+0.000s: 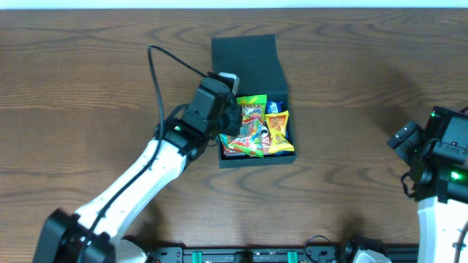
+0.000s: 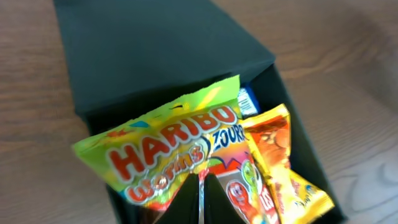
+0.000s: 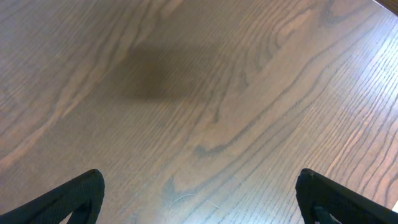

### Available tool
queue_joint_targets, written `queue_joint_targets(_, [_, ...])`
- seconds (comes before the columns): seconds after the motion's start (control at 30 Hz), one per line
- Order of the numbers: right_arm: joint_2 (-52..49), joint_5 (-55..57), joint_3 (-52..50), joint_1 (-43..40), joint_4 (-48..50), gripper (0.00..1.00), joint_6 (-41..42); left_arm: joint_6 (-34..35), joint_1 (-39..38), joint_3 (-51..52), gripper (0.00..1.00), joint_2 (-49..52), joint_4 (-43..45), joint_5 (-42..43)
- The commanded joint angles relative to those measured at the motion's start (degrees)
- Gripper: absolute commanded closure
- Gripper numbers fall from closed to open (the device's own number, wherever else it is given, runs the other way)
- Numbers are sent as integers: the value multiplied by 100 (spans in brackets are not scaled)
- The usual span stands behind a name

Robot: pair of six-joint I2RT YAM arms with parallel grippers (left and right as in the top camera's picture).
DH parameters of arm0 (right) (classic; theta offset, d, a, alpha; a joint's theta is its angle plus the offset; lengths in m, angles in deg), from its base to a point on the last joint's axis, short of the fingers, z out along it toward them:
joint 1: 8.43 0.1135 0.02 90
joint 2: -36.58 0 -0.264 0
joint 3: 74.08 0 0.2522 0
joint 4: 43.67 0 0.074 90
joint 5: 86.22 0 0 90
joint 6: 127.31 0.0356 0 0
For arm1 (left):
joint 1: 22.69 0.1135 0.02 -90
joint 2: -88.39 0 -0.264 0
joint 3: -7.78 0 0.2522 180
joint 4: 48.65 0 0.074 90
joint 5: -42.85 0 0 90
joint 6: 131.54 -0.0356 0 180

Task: Pack container
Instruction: 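Push the gummy bag down into the box with the left gripper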

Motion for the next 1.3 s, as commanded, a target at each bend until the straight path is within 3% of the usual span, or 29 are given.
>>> queue_joint_targets(0.0, [9,57,-9,-42,0,1,79,44,-61,-63,94,295,184,44])
queue_joint_targets(0.53, [9,57,-9,-42,0,1,79,367,-72,-63,94,1543,1113,498])
queue_joint_targets(0.83, [9,57,-11,-42,0,1,79,413,-61,-107,94,1060,1331,896])
queue_joint_targets(1.03, [9,57,-9,-42,0,1,79,271,-59,-107,94,96,656,352])
queue_joint_targets(1.27, [9,57,-9,-39,0,1,79,234,-101,-107,94,-785,-1073,-299])
